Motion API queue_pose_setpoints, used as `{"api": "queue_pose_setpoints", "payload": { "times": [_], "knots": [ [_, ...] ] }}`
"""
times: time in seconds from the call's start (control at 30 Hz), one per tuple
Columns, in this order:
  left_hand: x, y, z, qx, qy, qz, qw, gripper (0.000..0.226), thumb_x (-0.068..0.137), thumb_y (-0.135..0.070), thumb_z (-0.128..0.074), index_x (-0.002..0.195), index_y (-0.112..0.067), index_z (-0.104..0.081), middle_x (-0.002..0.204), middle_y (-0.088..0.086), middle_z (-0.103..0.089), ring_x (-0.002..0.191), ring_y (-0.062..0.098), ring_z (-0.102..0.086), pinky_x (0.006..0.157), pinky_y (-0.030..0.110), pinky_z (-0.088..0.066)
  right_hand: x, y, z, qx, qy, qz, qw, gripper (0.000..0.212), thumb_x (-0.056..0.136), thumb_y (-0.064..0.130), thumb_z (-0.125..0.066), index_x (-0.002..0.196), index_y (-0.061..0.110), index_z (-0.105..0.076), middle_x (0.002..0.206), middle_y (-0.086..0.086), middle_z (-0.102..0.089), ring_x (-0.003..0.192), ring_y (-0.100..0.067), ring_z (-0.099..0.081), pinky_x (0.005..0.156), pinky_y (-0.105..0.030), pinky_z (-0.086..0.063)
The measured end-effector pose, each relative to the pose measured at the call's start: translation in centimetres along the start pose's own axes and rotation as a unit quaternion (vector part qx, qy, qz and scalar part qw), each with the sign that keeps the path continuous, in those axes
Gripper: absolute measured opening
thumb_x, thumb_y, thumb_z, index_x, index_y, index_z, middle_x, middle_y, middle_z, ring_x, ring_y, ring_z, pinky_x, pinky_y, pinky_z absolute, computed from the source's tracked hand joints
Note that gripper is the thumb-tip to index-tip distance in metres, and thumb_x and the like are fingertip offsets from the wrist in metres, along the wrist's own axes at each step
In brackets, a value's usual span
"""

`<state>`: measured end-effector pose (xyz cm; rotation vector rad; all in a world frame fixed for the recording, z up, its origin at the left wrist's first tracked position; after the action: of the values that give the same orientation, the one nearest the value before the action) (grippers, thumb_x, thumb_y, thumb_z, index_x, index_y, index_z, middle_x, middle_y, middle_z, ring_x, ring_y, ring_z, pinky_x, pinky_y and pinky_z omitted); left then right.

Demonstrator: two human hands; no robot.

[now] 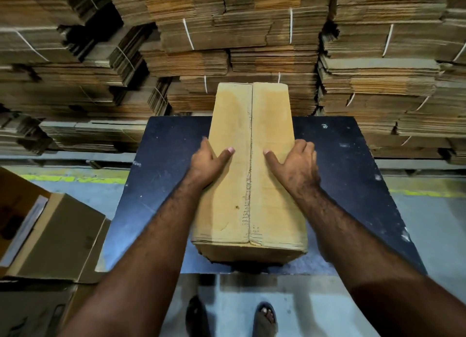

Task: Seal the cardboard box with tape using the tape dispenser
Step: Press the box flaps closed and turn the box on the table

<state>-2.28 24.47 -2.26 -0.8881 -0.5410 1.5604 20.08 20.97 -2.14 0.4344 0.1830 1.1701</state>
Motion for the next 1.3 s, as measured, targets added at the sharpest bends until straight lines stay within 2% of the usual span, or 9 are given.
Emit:
{"api": "queue_pose_setpoints", "payload": {
  "times": [0.23,0.47,0.57,0.7,0.83,0.93,1.03,1.13,1.3],
  "knots": [
    [-2.2,1.6,2.7,-0.214,0.018,0.11,0.97,0.04,0.091,-0.022,-0.067,0.124,-0.012,-0.048,0.117,0.01,-0.063,0.097,0.022,-0.061,0.069,0.032,-0.05,3.5,6.1,1.5,-0.038,0.143,0.024,0.989,0.068,0.084,0.06,-0.062,0.136,0.017,-0.05,0.137,-0.006,-0.044,0.125,-0.028,-0.044,0.108,-0.052,-0.033],
    [-12.3,1.2,3.1,-0.363,0.146,0.168,0.905,0.013,0.092,-0.011,-0.066,0.096,-0.008,-0.054,0.1,0.015,-0.063,0.098,0.022,-0.063,0.077,0.036,-0.059,3.8,13.6,-2.5,-0.006,0.174,0.122,0.977,0.061,0.087,0.034,-0.052,0.147,0.034,-0.04,0.156,0.001,-0.034,0.141,-0.023,-0.03,0.117,-0.052,-0.01],
    [-12.1,2.3,3.5,-0.293,0.192,0.167,0.922,0.02,0.09,-0.027,-0.07,0.1,-0.012,-0.061,0.116,0.006,-0.066,0.115,0.017,-0.059,0.091,0.047,-0.058,2.8,14.8,-4.5,-0.021,0.148,0.163,0.975,0.06,0.09,0.034,-0.042,0.15,0.034,-0.036,0.158,0.003,-0.032,0.146,-0.019,-0.022,0.117,-0.053,-0.006],
    [-10.7,3.5,6.2,-0.226,0.22,0.141,0.939,0.023,0.095,-0.031,-0.063,0.105,-0.011,-0.069,0.106,0.005,-0.075,0.099,0.017,-0.068,0.084,0.039,-0.057,2.2,15.2,-4.8,-0.077,0.137,0.17,0.973,0.059,0.095,0.04,-0.034,0.152,0.032,-0.029,0.158,0.001,-0.03,0.145,-0.02,-0.023,0.116,-0.054,-0.013],
    [-8.6,4.5,10.5,-0.148,0.045,-0.036,0.987,0.015,0.096,-0.022,-0.062,0.096,-0.007,-0.065,0.084,0.007,-0.076,0.071,0.02,-0.07,0.069,0.033,-0.056,1.3,15.7,-4.3,-0.102,0.122,0.15,0.976,0.06,0.097,0.042,-0.038,0.154,0.028,-0.026,0.157,-0.002,-0.031,0.143,-0.022,-0.028,0.114,-0.052,-0.021],
    [-6.0,5.7,13.3,0.138,-0.127,-0.214,0.959,0.024,0.095,-0.034,-0.057,0.113,-0.02,-0.064,0.11,-0.001,-0.069,0.103,0.017,-0.061,0.084,0.031,-0.045,-1.2,17.7,-4.5,-0.093,0.095,0.184,0.974,0.063,0.098,0.046,-0.039,0.154,0.021,-0.025,0.159,-0.004,-0.028,0.146,-0.023,-0.025,0.115,-0.051,-0.023],
    [-2.7,7.9,14.6,0.316,-0.102,-0.186,0.925,0.053,0.1,-0.043,-0.043,0.148,-0.021,-0.041,0.157,0.004,-0.037,0.145,0.022,-0.031,0.115,0.05,-0.023,-3.9,19.7,-5.7,-0.089,0.132,0.233,0.959,0.063,0.099,0.051,-0.031,0.155,0.022,-0.023,0.163,-0.003,-0.019,0.149,-0.022,-0.015,0.117,-0.052,-0.017],
    [-0.8,10.6,15.4,0.367,-0.037,-0.151,0.917,0.06,0.104,-0.05,-0.025,0.159,-0.026,-0.019,0.168,-0.001,-0.01,0.154,0.019,-0.01,0.121,0.057,-0.01,-5.8,20.7,-7.5,-0.114,0.15,0.239,0.952,0.065,0.1,0.054,-0.021,0.157,0.024,-0.013,0.166,-0.001,-0.007,0.152,-0.022,-0.006,0.12,-0.055,-0.007],
    [1.6,12.3,17.1,0.359,-0.004,-0.194,0.913,0.064,0.101,-0.052,-0.018,0.16,-0.028,-0.012,0.169,-0.004,-0.005,0.155,0.015,-0.005,0.124,0.049,-0.009,-6.9,22.1,-9.1,-0.124,0.136,0.2,0.962,0.068,0.099,0.054,-0.017,0.158,0.021,-0.011,0.166,-0.003,-0.004,0.152,-0.023,-0.003,0.118,-0.059,-0.004]
  ]
}}
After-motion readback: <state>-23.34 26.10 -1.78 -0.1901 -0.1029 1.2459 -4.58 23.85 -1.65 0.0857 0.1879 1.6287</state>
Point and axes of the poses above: each hand's wrist, its own x-axis towards the middle knuckle, its own z-axis out of the back of the hand, y = z × x, the point moved 1 cm from there along x, towards the middle knuckle
